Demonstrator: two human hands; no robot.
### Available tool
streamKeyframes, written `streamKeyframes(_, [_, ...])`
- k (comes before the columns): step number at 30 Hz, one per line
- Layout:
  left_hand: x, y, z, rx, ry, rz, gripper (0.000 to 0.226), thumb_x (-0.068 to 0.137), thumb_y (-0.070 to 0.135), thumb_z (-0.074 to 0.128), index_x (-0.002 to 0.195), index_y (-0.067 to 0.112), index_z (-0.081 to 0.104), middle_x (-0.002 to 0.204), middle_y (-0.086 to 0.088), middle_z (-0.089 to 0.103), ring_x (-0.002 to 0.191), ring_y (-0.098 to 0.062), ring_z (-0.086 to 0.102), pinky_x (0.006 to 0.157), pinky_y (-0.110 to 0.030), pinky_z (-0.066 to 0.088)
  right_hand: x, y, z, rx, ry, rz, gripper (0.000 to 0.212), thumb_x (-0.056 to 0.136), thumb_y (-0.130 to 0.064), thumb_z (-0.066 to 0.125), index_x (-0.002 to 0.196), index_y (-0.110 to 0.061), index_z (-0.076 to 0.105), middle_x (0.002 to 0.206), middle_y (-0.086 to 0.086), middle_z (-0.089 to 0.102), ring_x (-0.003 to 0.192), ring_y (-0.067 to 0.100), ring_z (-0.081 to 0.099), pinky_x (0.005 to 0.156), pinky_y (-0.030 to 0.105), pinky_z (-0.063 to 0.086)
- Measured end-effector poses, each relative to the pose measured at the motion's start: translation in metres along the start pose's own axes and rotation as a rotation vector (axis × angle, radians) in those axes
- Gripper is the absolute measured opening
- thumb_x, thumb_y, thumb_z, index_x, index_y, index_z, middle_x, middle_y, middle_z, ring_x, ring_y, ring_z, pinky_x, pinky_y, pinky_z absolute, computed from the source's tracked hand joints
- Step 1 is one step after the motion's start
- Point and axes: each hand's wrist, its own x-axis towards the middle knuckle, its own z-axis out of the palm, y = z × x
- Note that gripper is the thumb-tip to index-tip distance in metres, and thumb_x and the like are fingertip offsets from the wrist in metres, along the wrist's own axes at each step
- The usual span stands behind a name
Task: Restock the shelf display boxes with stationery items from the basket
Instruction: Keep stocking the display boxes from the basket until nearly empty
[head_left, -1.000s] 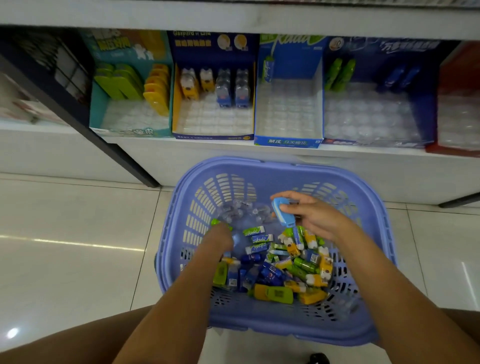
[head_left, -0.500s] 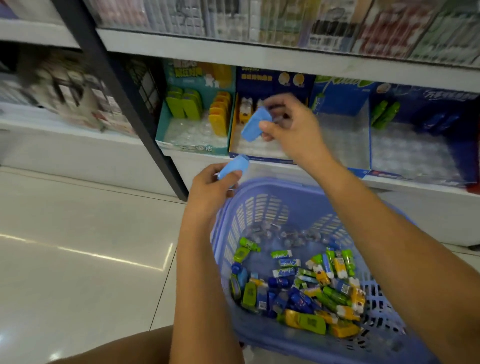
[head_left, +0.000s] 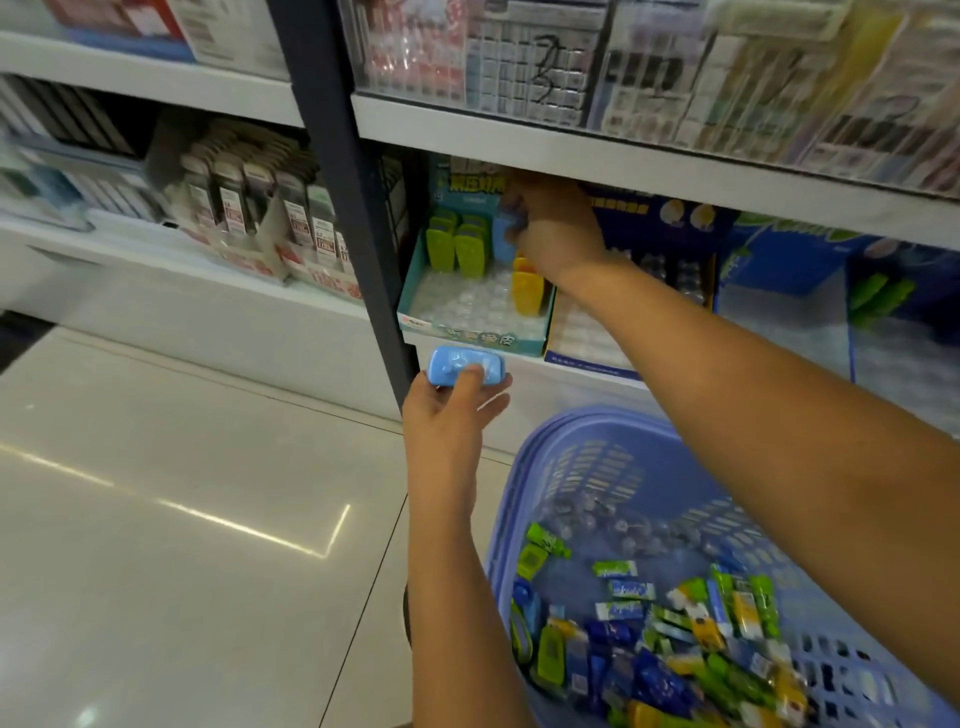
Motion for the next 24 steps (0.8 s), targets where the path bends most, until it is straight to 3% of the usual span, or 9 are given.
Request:
streamKeyframes(2, [0.002, -0.001, -0.001, 0.017, -0.012, 0.010, 0.023, 0.093, 0.009, 0.054, 0.115, 0.001, 0.058, 0.102, -0.015, 0.069, 0.082, -0.018, 0.072, 0.063, -0.020, 0.054, 0.005, -0.002, 0.001, -0.062, -0.048, 0.012, 0.027, 0.088, -0.005, 0.055, 0.114, 0.000, 0.057, 0.121, 0.018, 0.056, 0.111, 0.029, 0.054, 0.089, 0.031, 0.043])
streamKeyframes(5, [0.004, -0.004, -0.006, 0.083, -0.024, 0.052, 0.020, 0.092, 0.015, 0.059, 0.110, 0.009, 0.063, 0.091, -0.001, 0.072, 0.077, -0.011, 0.071, 0.059, -0.016, 0.051, 0.009, -0.004, 0.000, -0.082, -0.080, 0.056, 0.029, 0.087, -0.003, 0.055, 0.115, 0.007, 0.056, 0.121, 0.022, 0.057, 0.112, 0.031, 0.054, 0.091, 0.033, 0.042])
streamKeyframes(9, [0.006, -0.005, -0.012, 0.116, -0.036, 0.067, 0.016, 0.090, 0.021, 0.061, 0.102, 0.016, 0.068, 0.074, 0.011, 0.068, 0.068, -0.002, 0.062, 0.059, -0.013, 0.049, 0.012, -0.008, -0.002, -0.008, -0.079, 0.174, 0.029, 0.086, -0.008, 0.058, 0.112, 0.006, 0.060, 0.118, 0.023, 0.060, 0.110, 0.031, 0.057, 0.090, 0.033, 0.045])
streamKeyframes(13, [0.007, -0.003, -0.013, 0.041, -0.076, 0.019, 0.016, 0.093, 0.020, 0.058, 0.105, 0.017, 0.067, 0.089, 0.003, 0.071, 0.083, -0.011, 0.071, 0.065, -0.017, 0.053, 0.016, -0.006, -0.005, -0.025, -0.065, 0.226, 0.032, 0.095, -0.015, 0.048, 0.118, 0.005, 0.058, 0.124, 0.019, 0.059, 0.114, 0.030, 0.054, 0.088, 0.029, 0.040])
streamKeyframes(16, [0.007, -0.002, -0.012, 0.040, -0.099, 0.014, 0.016, 0.094, 0.018, 0.057, 0.107, 0.017, 0.065, 0.096, -0.003, 0.071, 0.085, -0.015, 0.072, 0.065, -0.018, 0.054, 0.015, -0.006, -0.006, -0.129, -0.071, 0.176, 0.031, 0.096, -0.015, 0.047, 0.117, 0.003, 0.059, 0.123, 0.018, 0.058, 0.115, 0.029, 0.054, 0.084, 0.027, 0.038])
streamKeyframes(21, [0.007, -0.002, -0.010, 0.131, -0.106, 0.049, 0.021, 0.090, 0.017, 0.062, 0.111, 0.014, 0.065, 0.093, -0.002, 0.070, 0.078, -0.007, 0.070, 0.061, -0.014, 0.051, 0.004, -0.005, 0.002, -0.287, -0.107, 0.002, 0.028, 0.094, -0.014, 0.052, 0.112, 0.006, 0.058, 0.121, 0.023, 0.055, 0.111, 0.034, 0.053, 0.083, 0.028, 0.039])
streamKeyframes(24, [0.008, 0.001, -0.009, 0.146, -0.117, 0.076, 0.016, 0.090, 0.016, 0.063, 0.106, 0.019, 0.065, 0.088, 0.001, 0.069, 0.074, -0.005, 0.068, 0.059, -0.015, 0.050, 0.003, -0.004, 0.003, -0.332, -0.130, -0.005, 0.032, 0.093, -0.018, 0.054, 0.115, 0.004, 0.057, 0.122, 0.022, 0.053, 0.113, 0.034, 0.051, 0.086, 0.029, 0.041])
